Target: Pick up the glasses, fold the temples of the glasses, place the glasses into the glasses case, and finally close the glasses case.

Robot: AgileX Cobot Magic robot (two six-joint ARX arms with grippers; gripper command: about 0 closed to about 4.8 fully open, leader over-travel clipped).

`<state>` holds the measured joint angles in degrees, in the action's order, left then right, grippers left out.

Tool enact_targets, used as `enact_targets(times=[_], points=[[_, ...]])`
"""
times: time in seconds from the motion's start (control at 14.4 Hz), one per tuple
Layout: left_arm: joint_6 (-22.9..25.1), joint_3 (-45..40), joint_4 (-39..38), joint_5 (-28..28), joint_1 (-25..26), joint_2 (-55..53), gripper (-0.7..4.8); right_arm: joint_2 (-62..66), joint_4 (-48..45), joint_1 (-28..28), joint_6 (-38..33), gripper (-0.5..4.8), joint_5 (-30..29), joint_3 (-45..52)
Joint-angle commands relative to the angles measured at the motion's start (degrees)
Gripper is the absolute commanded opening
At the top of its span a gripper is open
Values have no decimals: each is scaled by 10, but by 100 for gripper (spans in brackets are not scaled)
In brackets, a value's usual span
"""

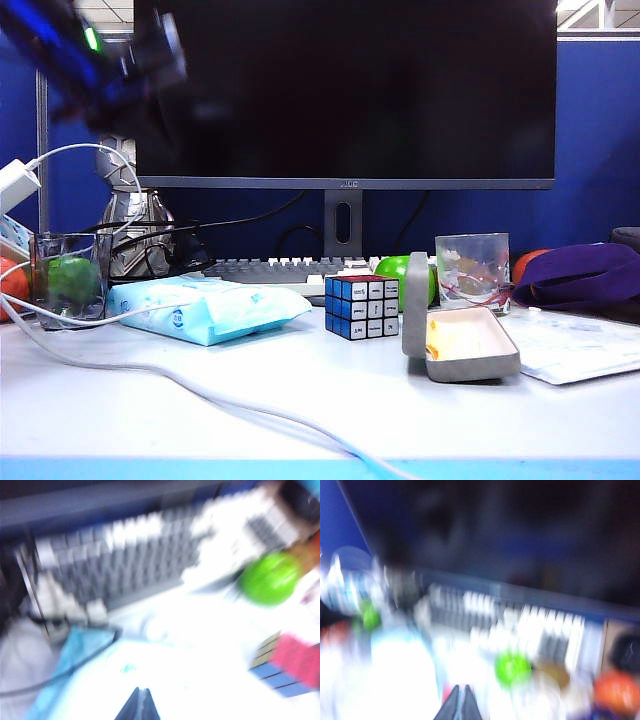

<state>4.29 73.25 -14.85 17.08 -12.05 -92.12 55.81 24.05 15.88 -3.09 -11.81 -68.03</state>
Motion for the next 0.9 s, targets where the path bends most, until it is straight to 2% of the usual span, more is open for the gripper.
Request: enact_targets(times=[0.07, 0.14, 0.21, 0.28, 0.42, 0.62, 0.9], points=[[27, 3, 19, -35, -20, -41, 61, -5, 52, 0, 42, -1, -40, -3], [28, 3, 36, -36, -22, -59, 200, -4, 57, 0, 42, -1, -40, -2], [30, 3, 51, -36, -23, -74, 292, -4, 60, 0, 42, -1, -40, -2], [30, 3, 74, -47, -26, -97, 296, -4, 62, 0, 42, -1, -49, -2], [30, 4, 99, -60, -26, -129, 269, -4, 62, 0, 42, -1, -50, -2], [31, 10, 137, -83, -26, -177, 269, -4, 62, 0, 42, -1, -51, -2], [32, 21, 188, -85, -26, -219, 268, -4, 76, 0, 42, -1, -51, -2]])
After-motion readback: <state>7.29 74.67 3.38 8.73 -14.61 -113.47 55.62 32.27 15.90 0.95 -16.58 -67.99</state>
